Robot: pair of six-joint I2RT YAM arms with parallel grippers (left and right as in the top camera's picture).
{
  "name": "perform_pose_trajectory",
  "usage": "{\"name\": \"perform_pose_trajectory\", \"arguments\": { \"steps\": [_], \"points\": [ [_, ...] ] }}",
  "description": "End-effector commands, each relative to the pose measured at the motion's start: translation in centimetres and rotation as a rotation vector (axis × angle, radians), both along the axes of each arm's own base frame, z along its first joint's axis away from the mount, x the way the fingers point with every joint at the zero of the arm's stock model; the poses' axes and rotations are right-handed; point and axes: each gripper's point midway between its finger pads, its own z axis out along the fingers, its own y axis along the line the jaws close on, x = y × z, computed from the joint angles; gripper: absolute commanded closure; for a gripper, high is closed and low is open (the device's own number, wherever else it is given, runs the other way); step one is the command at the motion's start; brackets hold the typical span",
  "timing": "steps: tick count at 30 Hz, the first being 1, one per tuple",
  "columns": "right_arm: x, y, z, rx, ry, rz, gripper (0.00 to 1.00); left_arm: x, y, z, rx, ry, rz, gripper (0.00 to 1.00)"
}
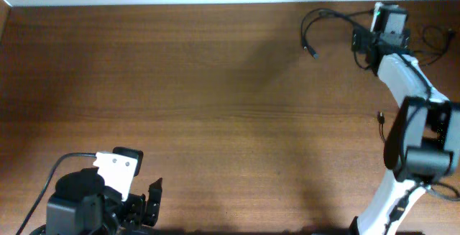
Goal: Untangle cables
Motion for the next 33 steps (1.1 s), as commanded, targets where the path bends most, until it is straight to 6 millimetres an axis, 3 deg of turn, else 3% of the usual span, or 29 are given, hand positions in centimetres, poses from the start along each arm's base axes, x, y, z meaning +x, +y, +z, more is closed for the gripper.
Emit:
{"name": "perform_pose_trajectory", "arguments": {
  "steps": [1, 4, 6, 9, 15, 18, 20, 23, 29, 33],
  "points": [
    [-1.9, 1.9, 10.2, -0.022, -0.111, 0.024, 0.02, 0.0, 0.1, 0.3, 0.010, -0.013, -0.008, 0.01],
    [-7.0, 4.4, 19.0, -0.007, -0.199, 0.047, 0.02, 0.0, 0.1, 0.3, 0.010, -0.013, -0.007, 0.01],
    [-11.7, 5.8, 22.4, 0.117, -0.239, 0.009, 0.02, 0.0, 0.1, 0.3, 0.010, -0.013, -0.008, 0.01],
    [-17.0, 8.9, 23.3, 0.222, -0.159, 0.133, 0.02, 0.0, 0.1, 0.3, 0.010, -0.013, -0.008, 0.01],
    [-28.2, 10.6, 22.3, 0.284, 0.030, 0.150, 0.02, 0.0, 0.1, 0.3, 0.010, -0.013, -0.008, 0.01],
    [-34.0, 11.9, 24.3, 0.309, -0.034, 0.200, 0.02, 0.0, 0.1, 0.3, 0.010, -0.013, -0.008, 0.01],
    [-38.1, 12.2, 24.6, 0.307, -0.054, 0.204, 0.02, 0.0, 0.1, 0.3, 0.010, -0.013, -0.008, 0.01],
    [-40.6, 12.3, 24.9, 0.301, -0.085, 0.208, 0.02, 0.0, 0.1, 0.3, 0.010, -0.013, -0.008, 0.01],
    [-41.3, 12.3, 24.0, 0.306, -0.038, 0.198, 0.02, 0.0, 0.1, 0.3, 0.010, -0.013, -0.007, 0.01],
    [-43.8, 12.5, 21.6, 0.338, 0.087, 0.166, 0.02, 0.0, 0.1, 0.3, 0.010, -0.013, -0.008, 0.01]
  ]
}}
